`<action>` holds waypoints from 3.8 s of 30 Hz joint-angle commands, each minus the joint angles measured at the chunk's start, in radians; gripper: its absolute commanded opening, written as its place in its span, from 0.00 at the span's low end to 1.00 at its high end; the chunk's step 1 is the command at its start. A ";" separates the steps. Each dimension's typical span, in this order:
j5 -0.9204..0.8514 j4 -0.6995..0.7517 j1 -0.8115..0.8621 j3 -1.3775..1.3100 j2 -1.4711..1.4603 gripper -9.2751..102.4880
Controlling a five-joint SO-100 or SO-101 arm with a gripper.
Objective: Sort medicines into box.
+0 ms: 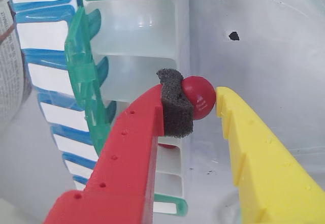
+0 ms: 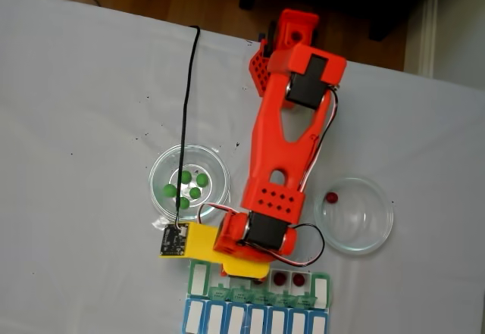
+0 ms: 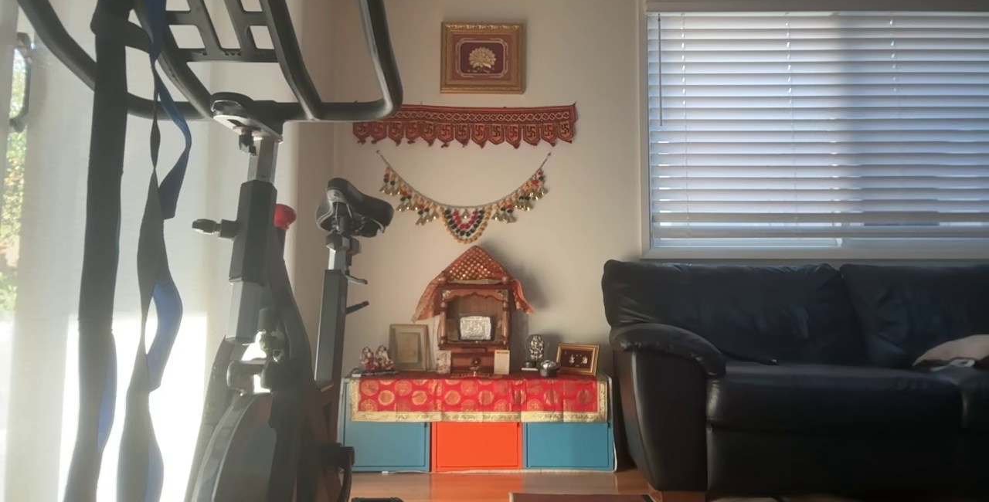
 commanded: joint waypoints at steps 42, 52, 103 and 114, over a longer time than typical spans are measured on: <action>0.087 -0.238 -0.140 0.150 0.137 0.10; 0.095 -0.241 -0.164 0.179 0.164 0.10; -0.014 -0.298 -0.080 0.120 0.101 0.10; 0.021 -0.410 -0.080 0.169 0.112 0.09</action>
